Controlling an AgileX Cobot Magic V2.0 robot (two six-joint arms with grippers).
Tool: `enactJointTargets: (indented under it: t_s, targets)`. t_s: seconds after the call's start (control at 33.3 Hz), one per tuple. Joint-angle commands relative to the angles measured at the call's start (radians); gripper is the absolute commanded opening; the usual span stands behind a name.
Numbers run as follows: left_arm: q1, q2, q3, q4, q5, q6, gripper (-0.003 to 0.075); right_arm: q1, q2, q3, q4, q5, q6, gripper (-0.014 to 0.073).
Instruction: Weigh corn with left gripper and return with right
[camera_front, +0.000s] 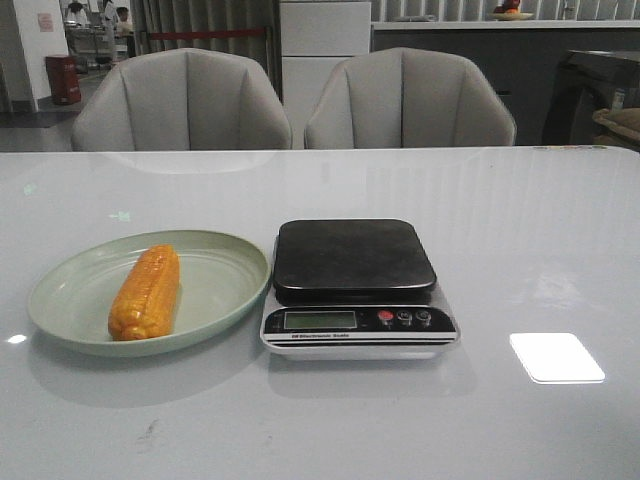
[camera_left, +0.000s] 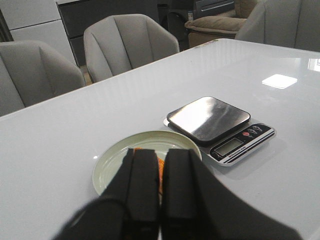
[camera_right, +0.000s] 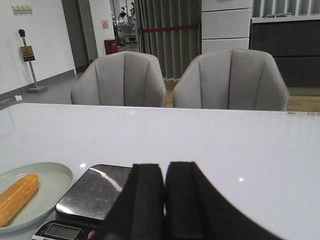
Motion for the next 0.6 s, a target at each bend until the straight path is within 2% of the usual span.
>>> enactJointTargets:
  t_s: [0.0,0.15,0.27,0.33,0.57]
  targets:
    - [-0.008,-0.019,-0.021,0.008,-0.082,-0.001,0.0115,-0.008,0.009,-0.029,0.001,-0.075,-0.014,0.0156]
    - [0.02,-0.019,0.01,0.019,-0.081,-0.001,0.0115,-0.008,0.009,-0.029,0.001,-0.075,-0.014,0.0156]
    - [0.129,-0.019,0.051,0.019,-0.098,-0.001,0.0115,-0.008,0.009,-0.029,0.001,-0.075,-0.014,0.0156]
    - [0.188,-0.019,0.08,0.019,-0.151,-0.001,0.0115,-0.008,0.009,-0.029,0.001,-0.075,-0.014,0.0156]
    - [0.397,-0.019,0.223,-0.087,-0.498,-0.001,0.0115,-0.008,0.009,-0.029,0.001,-0.075,-0.014,0.0156]
